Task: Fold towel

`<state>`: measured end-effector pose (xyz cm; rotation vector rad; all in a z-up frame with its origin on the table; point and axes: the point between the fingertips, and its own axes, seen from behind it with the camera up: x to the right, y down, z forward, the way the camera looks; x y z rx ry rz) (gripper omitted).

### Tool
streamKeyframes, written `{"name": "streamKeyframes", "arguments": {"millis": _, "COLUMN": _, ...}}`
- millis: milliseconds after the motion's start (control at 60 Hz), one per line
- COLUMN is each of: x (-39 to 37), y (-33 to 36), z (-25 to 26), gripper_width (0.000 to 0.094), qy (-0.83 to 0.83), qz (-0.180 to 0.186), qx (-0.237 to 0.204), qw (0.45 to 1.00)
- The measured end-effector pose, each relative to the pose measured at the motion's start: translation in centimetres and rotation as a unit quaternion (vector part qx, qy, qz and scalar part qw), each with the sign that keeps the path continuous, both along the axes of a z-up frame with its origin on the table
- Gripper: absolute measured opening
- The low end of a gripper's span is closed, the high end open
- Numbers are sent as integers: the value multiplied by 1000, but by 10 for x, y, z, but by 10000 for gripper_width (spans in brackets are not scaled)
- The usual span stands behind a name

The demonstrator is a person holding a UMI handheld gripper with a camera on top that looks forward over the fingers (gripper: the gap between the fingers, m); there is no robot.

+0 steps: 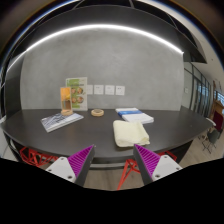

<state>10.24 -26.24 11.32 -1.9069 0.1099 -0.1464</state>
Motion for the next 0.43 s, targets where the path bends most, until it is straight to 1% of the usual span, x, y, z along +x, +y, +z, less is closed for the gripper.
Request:
{"name": "streamKeyframes", "arguments": {"millis": 117, "x": -55, "y": -49, "z": -1, "gripper_width": 803, "qy": -4, "qz": 30, "qx": -14, "qw": 999}}
{"name": "streamKeyframes", "arguments": {"millis": 200, "x": -80, "y": -79, "z": -1, "gripper_width": 804, "qy": -12, "qz": 46, "qx": -17, "qw": 999}}
{"name": "streamKeyframes", "arguments": {"millis": 333, "x": -98, "y": -104, "z": 8, "gripper_width": 804, "qy": -41, "qz": 65, "qx": -2, "qw": 997}}
{"name": "streamKeyframes", "arguments": {"millis": 433, "x": -95, "y": -110, "z": 5, "gripper_width": 804, "qy": -57, "qz": 66, "qx": -3, "qw": 996}}
